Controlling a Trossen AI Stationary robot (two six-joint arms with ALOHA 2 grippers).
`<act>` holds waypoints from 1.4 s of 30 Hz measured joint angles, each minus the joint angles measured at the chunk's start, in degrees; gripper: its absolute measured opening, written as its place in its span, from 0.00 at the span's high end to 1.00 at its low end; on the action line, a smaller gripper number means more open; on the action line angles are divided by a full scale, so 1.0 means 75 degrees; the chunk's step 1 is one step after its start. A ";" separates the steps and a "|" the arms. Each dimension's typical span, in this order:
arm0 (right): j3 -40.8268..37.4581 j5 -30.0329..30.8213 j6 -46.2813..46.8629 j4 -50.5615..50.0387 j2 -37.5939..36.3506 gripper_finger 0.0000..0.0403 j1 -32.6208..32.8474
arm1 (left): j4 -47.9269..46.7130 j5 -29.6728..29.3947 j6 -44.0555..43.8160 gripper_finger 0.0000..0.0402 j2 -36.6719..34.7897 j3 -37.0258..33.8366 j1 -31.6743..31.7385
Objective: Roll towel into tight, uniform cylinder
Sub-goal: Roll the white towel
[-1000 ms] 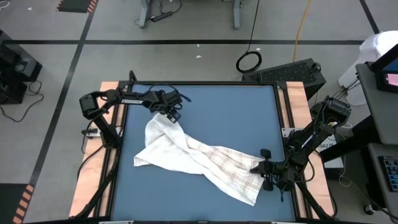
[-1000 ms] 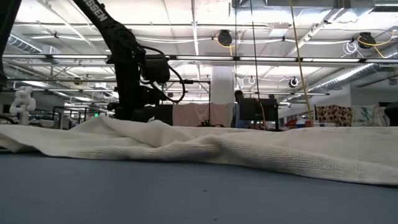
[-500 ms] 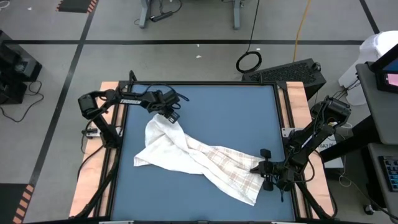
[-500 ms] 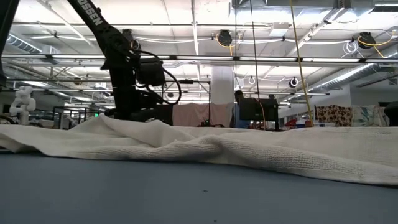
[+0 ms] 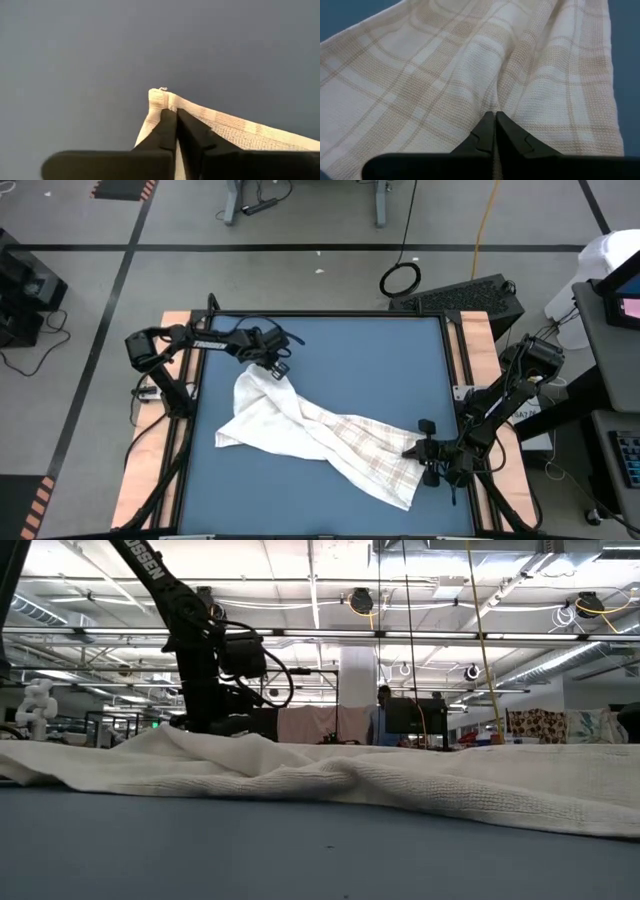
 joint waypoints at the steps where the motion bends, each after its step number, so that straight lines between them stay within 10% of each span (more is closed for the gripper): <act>1: 0.0000 0.0000 0.0000 0.0000 0.0000 0.99 0.0000 | 0.0000 -0.0066 0.0005 0.97 0.0003 -0.0002 -0.0030; 17: -0.0003 0.0002 0.0057 0.0208 0.0003 0.99 0.0000 | -0.0947 -0.0864 -0.0431 0.99 -0.2781 -0.0038 -0.1417; 29: 0.0000 -0.0076 0.0566 0.0312 0.0006 0.99 0.0000 | -0.1846 -0.1864 -0.1446 1.00 -0.5660 -0.0029 -0.4049; 42: 0.0035 -0.0822 0.1572 -0.0447 -0.0263 0.99 -0.0005 | -0.1131 -0.2078 -0.1549 1.00 -0.6751 -0.0023 -0.7016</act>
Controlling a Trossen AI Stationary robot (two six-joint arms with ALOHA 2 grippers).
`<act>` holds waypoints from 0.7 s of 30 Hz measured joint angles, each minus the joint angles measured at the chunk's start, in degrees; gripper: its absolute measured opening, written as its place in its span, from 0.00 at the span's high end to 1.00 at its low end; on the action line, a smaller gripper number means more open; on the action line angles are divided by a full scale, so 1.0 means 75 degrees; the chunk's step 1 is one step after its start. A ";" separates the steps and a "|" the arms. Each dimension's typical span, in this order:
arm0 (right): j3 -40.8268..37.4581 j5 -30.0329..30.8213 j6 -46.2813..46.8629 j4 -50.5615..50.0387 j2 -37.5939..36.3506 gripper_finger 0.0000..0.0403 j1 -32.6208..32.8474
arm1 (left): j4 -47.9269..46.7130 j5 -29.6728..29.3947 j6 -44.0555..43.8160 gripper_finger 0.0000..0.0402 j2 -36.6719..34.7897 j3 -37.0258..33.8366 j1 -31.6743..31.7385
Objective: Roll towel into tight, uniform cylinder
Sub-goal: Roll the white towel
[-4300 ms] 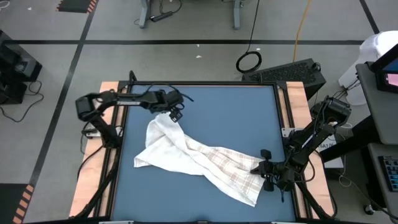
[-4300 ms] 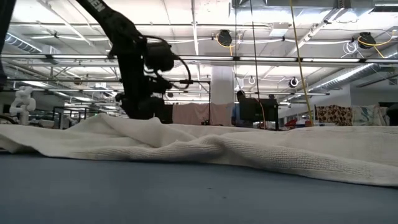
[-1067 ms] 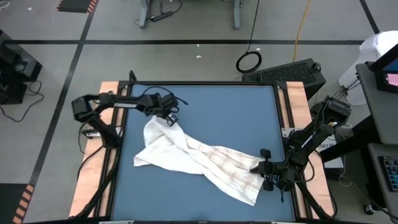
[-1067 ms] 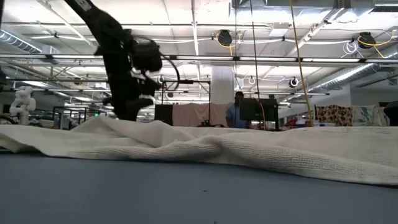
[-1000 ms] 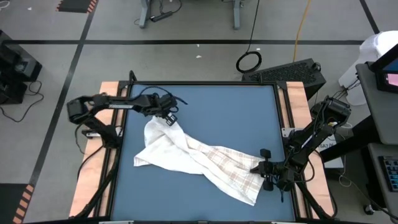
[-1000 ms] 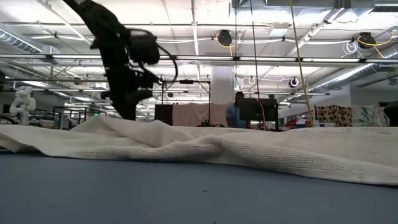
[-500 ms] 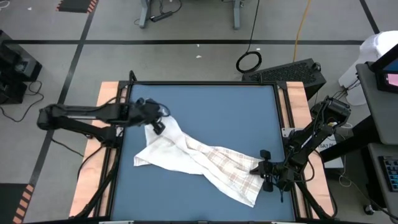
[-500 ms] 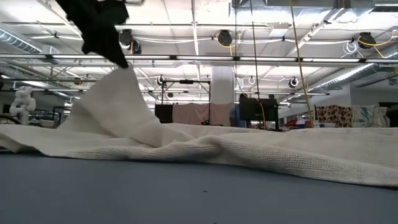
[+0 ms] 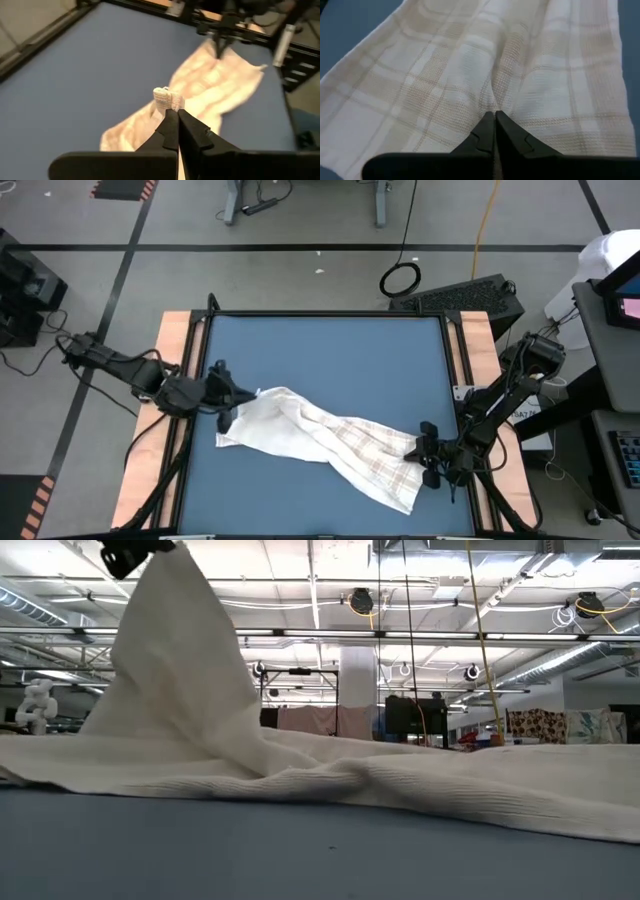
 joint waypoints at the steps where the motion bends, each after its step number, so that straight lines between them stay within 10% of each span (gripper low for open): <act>1: 0.0000 -0.0071 0.0108 -0.0168 -0.0104 0.99 -0.0001 | -0.0014 -0.0010 -0.0078 1.00 -0.0001 0.0000 -0.0136; 21: -0.0044 0.0778 0.1625 -0.4379 -0.1575 0.99 -0.0120 | -0.0637 0.0311 -0.0350 1.00 -0.0001 0.0003 -0.1884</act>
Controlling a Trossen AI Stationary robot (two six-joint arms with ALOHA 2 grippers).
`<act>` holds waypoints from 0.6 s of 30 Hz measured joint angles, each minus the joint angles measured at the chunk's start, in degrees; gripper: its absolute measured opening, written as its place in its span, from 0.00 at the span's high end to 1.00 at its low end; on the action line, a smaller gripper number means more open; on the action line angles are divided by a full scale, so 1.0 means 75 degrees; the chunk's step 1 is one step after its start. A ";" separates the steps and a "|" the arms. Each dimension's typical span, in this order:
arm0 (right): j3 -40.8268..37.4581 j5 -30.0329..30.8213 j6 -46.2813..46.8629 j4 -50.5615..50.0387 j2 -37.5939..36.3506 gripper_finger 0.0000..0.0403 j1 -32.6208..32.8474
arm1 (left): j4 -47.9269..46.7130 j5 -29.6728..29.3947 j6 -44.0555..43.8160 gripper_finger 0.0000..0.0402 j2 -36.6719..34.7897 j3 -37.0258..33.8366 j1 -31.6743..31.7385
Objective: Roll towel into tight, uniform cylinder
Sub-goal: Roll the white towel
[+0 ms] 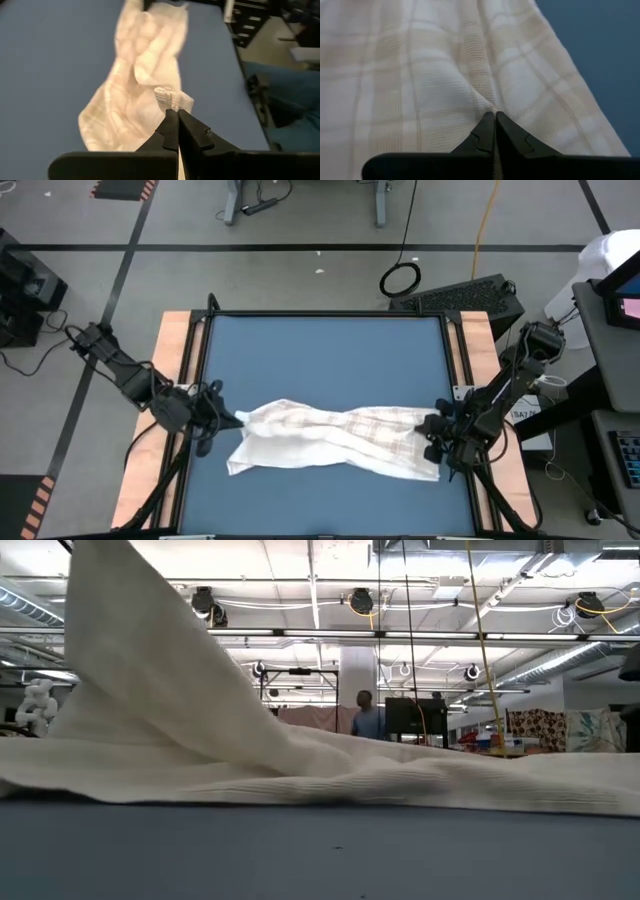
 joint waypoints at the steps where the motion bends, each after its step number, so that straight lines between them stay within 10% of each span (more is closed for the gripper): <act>1: -0.0006 0.0081 0.0050 -0.0081 0.0000 0.99 -0.0029 | 0.0010 -0.0021 -0.0083 1.00 0.0008 0.0002 -0.0097; 12: -0.0006 0.0179 0.0443 -0.0573 0.0000 0.99 -0.0326 | -0.0370 0.0697 -0.2377 0.99 0.0757 0.0012 -0.0720; 18: -0.0006 0.0201 0.0443 -0.0468 0.0000 0.99 -0.0326 | -0.0342 0.0988 -0.3408 0.75 0.1686 0.0012 -0.0823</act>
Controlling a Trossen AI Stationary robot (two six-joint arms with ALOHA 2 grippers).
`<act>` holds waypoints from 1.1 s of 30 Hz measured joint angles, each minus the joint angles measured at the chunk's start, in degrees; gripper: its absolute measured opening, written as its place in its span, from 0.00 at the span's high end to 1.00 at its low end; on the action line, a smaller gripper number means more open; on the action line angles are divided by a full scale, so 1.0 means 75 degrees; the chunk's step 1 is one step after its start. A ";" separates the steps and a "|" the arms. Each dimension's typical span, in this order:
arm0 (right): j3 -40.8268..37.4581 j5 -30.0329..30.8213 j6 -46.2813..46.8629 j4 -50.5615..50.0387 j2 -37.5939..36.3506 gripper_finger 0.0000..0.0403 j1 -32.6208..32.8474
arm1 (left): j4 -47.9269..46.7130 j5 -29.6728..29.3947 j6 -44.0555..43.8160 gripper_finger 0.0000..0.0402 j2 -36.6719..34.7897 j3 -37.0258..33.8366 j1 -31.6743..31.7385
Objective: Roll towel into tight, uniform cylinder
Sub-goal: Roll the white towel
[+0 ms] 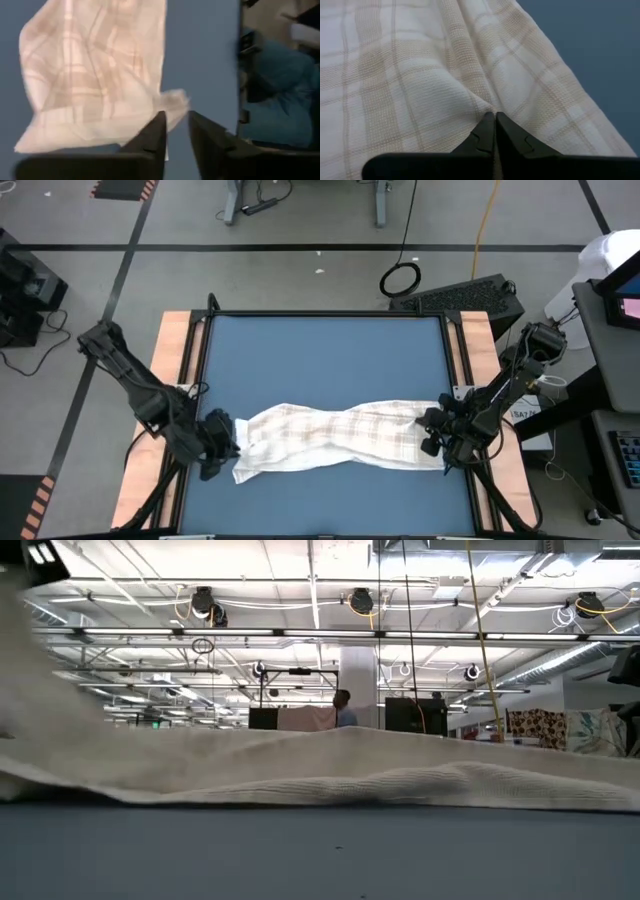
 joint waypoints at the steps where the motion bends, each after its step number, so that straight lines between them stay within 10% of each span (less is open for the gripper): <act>1: 0.0000 0.0000 0.0000 0.0033 -0.0002 0.99 0.0000 | -0.0055 -0.0003 -0.0131 0.70 0.0145 0.0000 -0.0003; 11: 0.0003 -0.0047 -0.0397 0.0694 -0.0006 0.99 0.0003 | 0.0190 -0.0215 -0.1085 0.33 0.1430 -0.0003 -0.0351; 23: 0.0010 -0.0162 -0.0700 0.1022 -0.0009 0.99 0.0003 | 0.2808 -0.5019 0.1542 0.35 0.2585 -0.0003 -0.0514; 33: 0.0012 -0.0167 -0.0603 0.1097 -0.0009 0.99 0.0003 | 0.5024 -0.5761 0.2842 0.35 0.3668 -0.0003 -0.0179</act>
